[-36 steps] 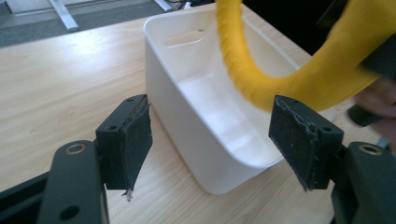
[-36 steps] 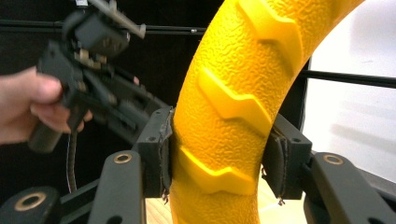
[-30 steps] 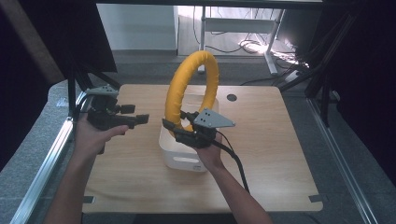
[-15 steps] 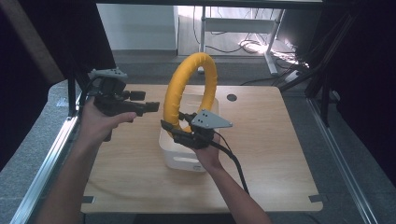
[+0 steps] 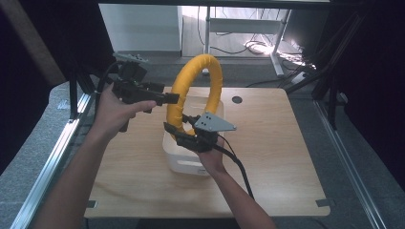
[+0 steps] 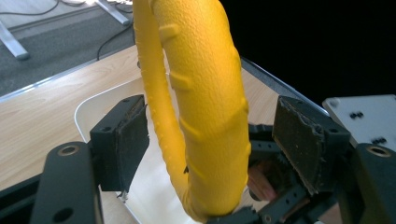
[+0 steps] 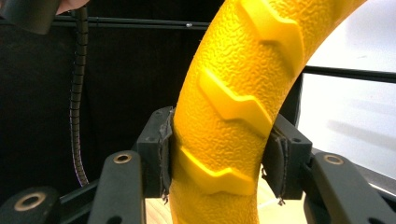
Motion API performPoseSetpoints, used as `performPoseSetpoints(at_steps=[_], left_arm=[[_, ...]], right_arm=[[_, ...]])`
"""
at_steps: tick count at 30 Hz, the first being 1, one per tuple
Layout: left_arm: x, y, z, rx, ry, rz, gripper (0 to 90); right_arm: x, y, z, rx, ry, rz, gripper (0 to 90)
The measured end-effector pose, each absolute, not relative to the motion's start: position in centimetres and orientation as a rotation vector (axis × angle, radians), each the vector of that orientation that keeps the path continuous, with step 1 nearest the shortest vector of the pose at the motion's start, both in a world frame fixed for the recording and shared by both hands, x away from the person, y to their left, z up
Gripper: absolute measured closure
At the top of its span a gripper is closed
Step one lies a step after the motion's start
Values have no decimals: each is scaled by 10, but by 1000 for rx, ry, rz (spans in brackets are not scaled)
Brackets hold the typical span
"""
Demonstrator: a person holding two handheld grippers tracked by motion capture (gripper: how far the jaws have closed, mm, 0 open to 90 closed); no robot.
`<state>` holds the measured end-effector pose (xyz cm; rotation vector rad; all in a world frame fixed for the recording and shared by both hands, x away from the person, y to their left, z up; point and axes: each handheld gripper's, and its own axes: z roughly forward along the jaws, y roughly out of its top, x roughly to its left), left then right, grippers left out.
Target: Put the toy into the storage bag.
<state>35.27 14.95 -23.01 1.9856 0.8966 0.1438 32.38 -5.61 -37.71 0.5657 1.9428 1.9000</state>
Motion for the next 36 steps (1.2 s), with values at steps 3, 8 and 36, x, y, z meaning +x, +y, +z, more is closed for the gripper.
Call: performPoseSetpoints(at_steps=[3,8,36], left_arm=[[358,145,-229,1986,902,130,272],[368,137,-228,1994,919,115,274],[411,105,-226,2059,1044,55,477]], right_arm=[[324,-56,-377,567,1941,1899,498],[324,-54,-378,572,1945,1897,498],[325,-48,-378,554,1958,1880,495]])
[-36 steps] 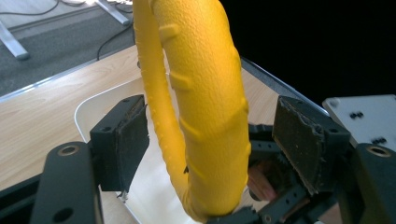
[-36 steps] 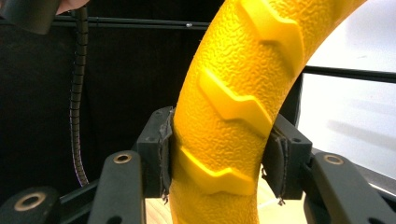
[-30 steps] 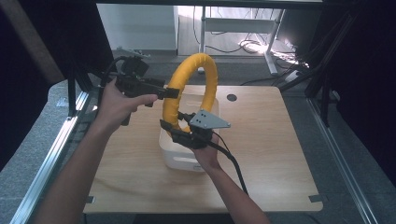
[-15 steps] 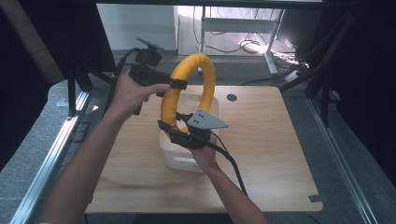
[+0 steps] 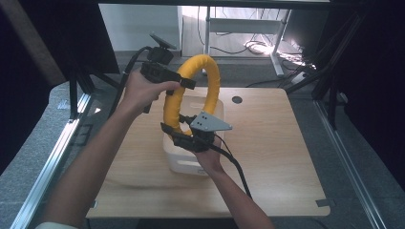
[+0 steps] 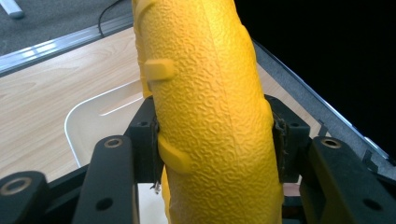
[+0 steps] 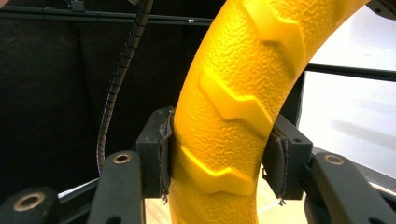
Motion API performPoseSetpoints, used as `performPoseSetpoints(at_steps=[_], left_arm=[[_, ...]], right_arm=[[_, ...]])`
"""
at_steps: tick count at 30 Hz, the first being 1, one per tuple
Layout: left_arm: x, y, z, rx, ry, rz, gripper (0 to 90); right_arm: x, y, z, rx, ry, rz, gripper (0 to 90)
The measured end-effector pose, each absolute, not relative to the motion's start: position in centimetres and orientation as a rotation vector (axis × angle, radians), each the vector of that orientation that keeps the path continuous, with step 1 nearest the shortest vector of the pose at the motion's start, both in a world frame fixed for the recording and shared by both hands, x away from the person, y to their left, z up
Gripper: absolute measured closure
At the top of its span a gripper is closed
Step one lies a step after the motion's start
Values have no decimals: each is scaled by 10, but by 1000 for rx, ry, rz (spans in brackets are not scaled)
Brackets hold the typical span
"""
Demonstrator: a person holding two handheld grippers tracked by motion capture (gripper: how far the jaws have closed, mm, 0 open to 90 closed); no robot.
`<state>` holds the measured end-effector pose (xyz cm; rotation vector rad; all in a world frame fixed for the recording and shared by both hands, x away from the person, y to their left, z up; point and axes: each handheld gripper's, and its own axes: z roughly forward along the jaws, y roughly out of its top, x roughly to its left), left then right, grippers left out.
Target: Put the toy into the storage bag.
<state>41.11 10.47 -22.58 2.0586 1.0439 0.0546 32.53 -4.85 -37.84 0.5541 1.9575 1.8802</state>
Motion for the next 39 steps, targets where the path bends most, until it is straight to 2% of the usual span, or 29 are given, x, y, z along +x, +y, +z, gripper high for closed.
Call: performPoseSetpoints(at_steps=[12,23,39], left_arm=[[417,95,-223,2033,1076,33,487],[426,90,-216,2002,1118,73,493],[425,79,-216,2044,1073,64,494]], right_arm=[[327,-56,-374,544,1965,1869,466],[317,-69,-374,502,1974,1850,419],[269,-153,-394,499,2070,1749,413]])
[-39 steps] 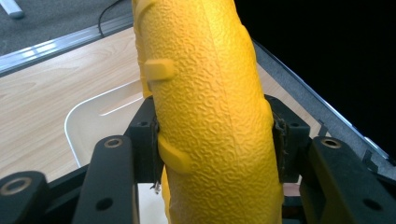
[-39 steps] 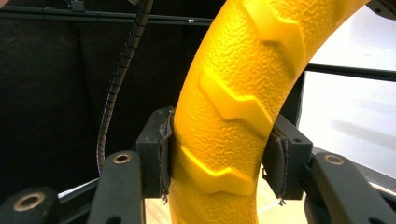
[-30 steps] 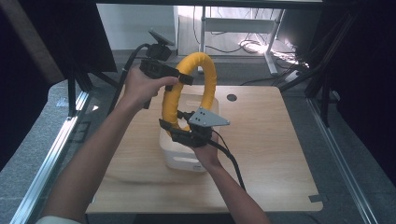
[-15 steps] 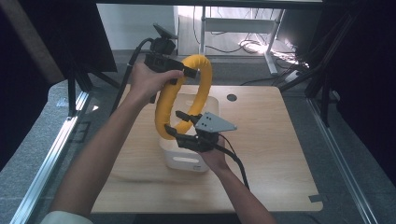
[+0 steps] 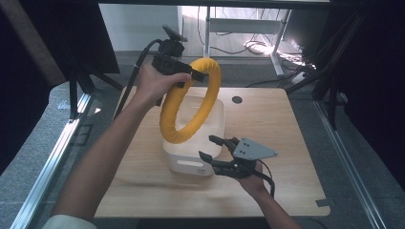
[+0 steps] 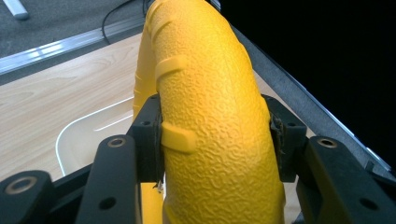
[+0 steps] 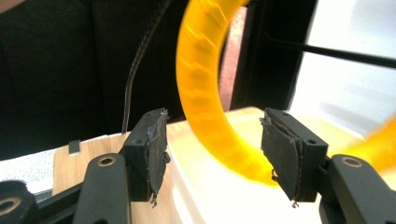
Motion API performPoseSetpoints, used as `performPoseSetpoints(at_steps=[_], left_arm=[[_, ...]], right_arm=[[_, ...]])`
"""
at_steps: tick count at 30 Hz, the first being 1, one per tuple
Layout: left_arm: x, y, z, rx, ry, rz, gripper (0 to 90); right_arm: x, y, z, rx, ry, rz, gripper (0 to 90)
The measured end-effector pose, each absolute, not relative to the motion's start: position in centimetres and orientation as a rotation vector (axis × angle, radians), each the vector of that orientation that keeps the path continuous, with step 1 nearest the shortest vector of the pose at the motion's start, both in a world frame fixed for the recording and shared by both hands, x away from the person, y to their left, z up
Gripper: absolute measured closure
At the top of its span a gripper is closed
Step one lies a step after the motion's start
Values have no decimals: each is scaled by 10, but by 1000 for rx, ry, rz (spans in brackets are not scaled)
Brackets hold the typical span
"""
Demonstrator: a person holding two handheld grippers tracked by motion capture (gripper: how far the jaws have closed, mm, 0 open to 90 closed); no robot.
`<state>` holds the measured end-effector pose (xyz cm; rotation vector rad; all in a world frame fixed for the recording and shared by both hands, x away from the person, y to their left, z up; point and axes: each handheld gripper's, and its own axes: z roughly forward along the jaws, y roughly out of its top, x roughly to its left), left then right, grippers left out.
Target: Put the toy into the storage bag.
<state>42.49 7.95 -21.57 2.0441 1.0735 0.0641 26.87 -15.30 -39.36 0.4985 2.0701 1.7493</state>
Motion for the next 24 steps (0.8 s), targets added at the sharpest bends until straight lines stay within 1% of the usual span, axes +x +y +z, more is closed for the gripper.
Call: performPoseSetpoints(at_steps=[4,7,13,19,24], left_arm=[[425,78,-216,2044,1067,53,494],[426,77,-216,2051,1059,51,493],[426,77,-217,2057,1047,45,494],[427,72,-220,2069,1040,39,494],[427,65,-231,2088,1034,30,493]], right_arm=[[264,-182,-407,570,2074,1729,411],[267,-202,-421,652,2072,1724,411],[276,-228,-443,783,2044,1705,411],[276,-244,-451,847,1988,1739,413],[276,-257,-453,870,1974,1723,411]])
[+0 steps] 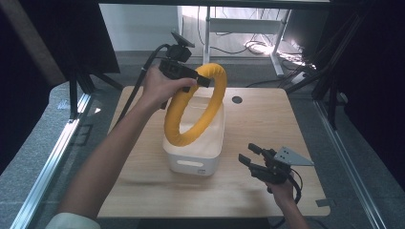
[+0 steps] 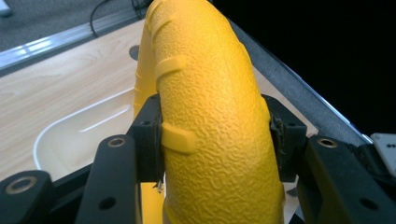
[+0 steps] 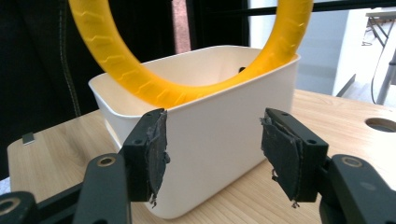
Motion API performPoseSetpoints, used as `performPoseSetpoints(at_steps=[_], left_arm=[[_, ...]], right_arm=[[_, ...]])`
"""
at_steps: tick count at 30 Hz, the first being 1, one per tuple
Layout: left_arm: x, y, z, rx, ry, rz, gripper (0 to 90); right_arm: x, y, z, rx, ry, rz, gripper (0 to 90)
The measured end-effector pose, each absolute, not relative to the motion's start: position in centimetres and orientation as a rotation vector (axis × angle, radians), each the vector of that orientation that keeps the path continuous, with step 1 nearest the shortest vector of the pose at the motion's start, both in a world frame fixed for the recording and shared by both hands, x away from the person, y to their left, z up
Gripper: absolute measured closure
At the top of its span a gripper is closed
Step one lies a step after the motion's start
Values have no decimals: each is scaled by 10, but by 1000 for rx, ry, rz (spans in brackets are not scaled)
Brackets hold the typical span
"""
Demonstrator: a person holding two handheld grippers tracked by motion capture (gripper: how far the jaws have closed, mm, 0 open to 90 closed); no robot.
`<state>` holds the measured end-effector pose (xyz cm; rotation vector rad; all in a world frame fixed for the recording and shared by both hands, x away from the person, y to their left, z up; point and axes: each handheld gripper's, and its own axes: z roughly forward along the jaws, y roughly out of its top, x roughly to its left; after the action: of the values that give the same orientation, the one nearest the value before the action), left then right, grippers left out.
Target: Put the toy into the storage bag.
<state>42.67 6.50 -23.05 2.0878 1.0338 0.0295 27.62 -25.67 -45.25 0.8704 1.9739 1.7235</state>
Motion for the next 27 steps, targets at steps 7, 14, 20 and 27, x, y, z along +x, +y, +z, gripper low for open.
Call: performPoseSetpoints(at_steps=[7,14,20,27], left_arm=[[426,64,-249,2118,1043,16,493],[429,72,-272,2131,1049,-15,493],[432,75,-284,2115,1062,-42,492],[433,73,-294,2111,1062,-49,491]], right_arm=[[275,-269,-455,901,1961,1712,412],[277,-270,-457,901,1959,1693,412],[281,-271,-462,926,1970,1678,411],[283,-276,-468,942,1967,1650,410]])
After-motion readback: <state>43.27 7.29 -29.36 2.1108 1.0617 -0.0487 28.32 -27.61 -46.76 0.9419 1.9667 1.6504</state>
